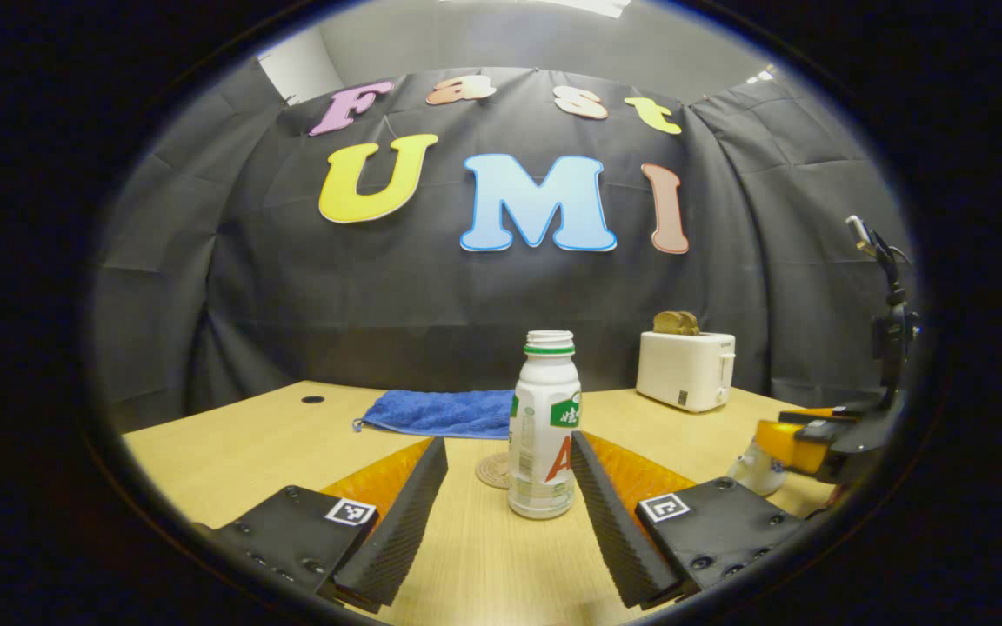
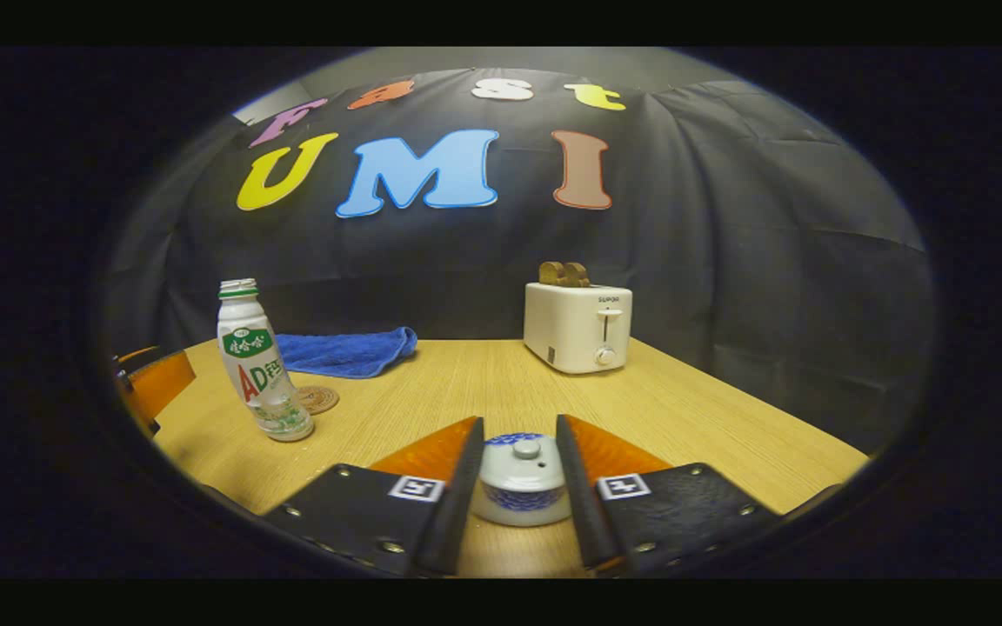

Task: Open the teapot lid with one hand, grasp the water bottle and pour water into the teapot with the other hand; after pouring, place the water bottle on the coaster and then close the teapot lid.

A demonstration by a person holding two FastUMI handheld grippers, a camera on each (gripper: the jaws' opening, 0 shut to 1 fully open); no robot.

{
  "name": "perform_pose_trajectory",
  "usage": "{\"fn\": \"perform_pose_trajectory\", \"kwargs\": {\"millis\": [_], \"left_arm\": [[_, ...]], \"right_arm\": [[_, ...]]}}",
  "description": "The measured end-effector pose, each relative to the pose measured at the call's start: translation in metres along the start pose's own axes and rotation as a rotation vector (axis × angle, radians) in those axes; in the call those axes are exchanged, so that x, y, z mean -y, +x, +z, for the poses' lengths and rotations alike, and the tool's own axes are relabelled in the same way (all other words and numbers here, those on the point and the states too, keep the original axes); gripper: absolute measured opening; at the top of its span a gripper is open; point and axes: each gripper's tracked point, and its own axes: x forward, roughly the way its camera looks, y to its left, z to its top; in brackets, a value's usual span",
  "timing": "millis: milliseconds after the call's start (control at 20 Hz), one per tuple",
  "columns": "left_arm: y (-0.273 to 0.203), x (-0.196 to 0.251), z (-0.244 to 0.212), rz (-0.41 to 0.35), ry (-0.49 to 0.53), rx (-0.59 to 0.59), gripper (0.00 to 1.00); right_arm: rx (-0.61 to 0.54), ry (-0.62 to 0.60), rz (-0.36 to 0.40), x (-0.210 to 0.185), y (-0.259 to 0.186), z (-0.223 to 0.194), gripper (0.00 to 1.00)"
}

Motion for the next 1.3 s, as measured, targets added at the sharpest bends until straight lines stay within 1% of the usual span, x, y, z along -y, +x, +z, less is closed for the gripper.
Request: {"fn": "perform_pose_trajectory", "kwargs": {"millis": [50, 100, 150, 200, 250, 300, 350, 400, 450, 500, 550, 600, 650, 700, 750, 800, 850, 900, 950, 1000, 1050, 1100, 1150, 1200, 1300], "left_arm": [[0.000, 0.000, -0.001, 0.000, -0.002, -0.002, 0.99], [0.000, 0.000, -0.001, -0.002, -0.003, -0.004, 0.99], [0.001, -0.001, -0.001, -0.001, -0.002, -0.001, 0.99], [0.001, -0.002, 0.000, 0.000, -0.003, 0.002, 0.99], [0.004, -0.001, 0.000, -0.003, -0.001, 0.005, 0.99], [0.004, -0.001, 0.000, -0.004, 0.004, 0.004, 0.99], [0.007, 0.000, -0.002, -0.005, 0.010, 0.002, 0.94], [0.008, 0.001, -0.003, -0.008, 0.012, 0.000, 0.94], [0.010, 0.004, -0.006, -0.018, 0.010, -0.007, 0.94], [0.011, 0.007, -0.007, -0.029, 0.002, -0.011, 0.99], [0.014, 0.011, -0.009, -0.038, -0.003, -0.011, 0.99], [0.017, 0.012, -0.009, -0.039, -0.004, -0.009, 0.94], [0.021, 0.013, -0.009, -0.040, -0.003, -0.004, 0.94], [0.023, 0.017, -0.009, -0.051, 0.002, -0.005, 0.94], [0.028, 0.021, -0.011, -0.066, 0.014, -0.007, 0.94], [0.033, 0.025, -0.012, -0.078, 0.025, -0.007, 0.99], [0.038, 0.026, -0.013, -0.087, 0.030, -0.008, 0.94], [0.045, 0.029, -0.015, -0.100, 0.033, -0.015, 0.99], [0.052, 0.030, -0.018, -0.108, 0.029, -0.024, 0.99], [0.058, 0.032, -0.019, -0.116, 0.019, -0.031, 0.99], [0.065, 0.035, -0.021, -0.129, 0.007, -0.038, 0.99], [0.071, 0.039, -0.022, -0.138, 0.007, -0.046, 0.95], [0.078, 0.038, -0.025, -0.135, 0.016, -0.051, 0.95], [0.086, 0.040, -0.027, -0.133, 0.023, -0.059, 0.94], [0.099, 0.043, -0.036, -0.130, 0.050, -0.093, 0.92]], "right_arm": [[-0.004, 0.006, 0.013, -0.002, -0.005, -0.003, 0.13], [0.000, 0.006, 0.021, -0.003, -0.002, -0.003, 0.30], [0.003, -0.002, 0.028, -0.004, -0.002, -0.003, 0.00], [0.006, -0.009, 0.030, -0.004, 0.000, -0.003, 0.14], [0.013, -0.014, 0.034, -0.004, -0.003, 0.001, 0.02], [0.012, -0.029, 0.038, -0.005, -0.001, -0.001, 0.02], [0.015, -0.038, 0.044, -0.007, -0.002, 0.000, 0.02], [0.018, -0.039, 0.049, -0.008, -0.002, 0.001, 0.00], [0.029, -0.035, 0.052, -0.009, -0.004, 0.005, 0.00], [0.051, -0.027, 0.056, -0.009, -0.006, 0.011, 0.02], [0.074, -0.026, 0.060, -0.010, -0.009, 0.018, 0.02], [0.091, -0.036, 0.065, -0.012, -0.011, 0.021, 0.00], [0.100, -0.049, 0.075, -0.016, -0.013, 0.024, 0.02], [0.104, -0.058, 0.090, -0.020, -0.015, 0.025, 0.02], [0.107, -0.060, 0.104, -0.024, -0.017, 0.027, 0.00], [0.106, -0.057, 0.117, -0.027, -0.018, 0.026, 0.02], [0.106, -0.054, 0.126, -0.029, -0.019, 0.027, 0.02], [0.109, -0.053, 0.132, -0.030, -0.020, 0.028, 0.02], [0.116, -0.053, 0.134, -0.030, -0.021, 0.030, 0.02], [0.124, -0.056, 0.132, -0.029, -0.022, 0.031, 0.00], [0.132, -0.059, 0.131, -0.029, -0.023, 0.034, 0.02], [0.137, -0.060, 0.130, -0.028, -0.024, 0.035, 0.02], [0.140, -0.060, 0.131, -0.028, -0.025, 0.036, 0.00], [0.141, -0.062, 0.132, -0.028, -0.025, 0.035, 0.02], [0.142, -0.065, 0.136, -0.029, -0.025, 0.035, 0.02]]}}
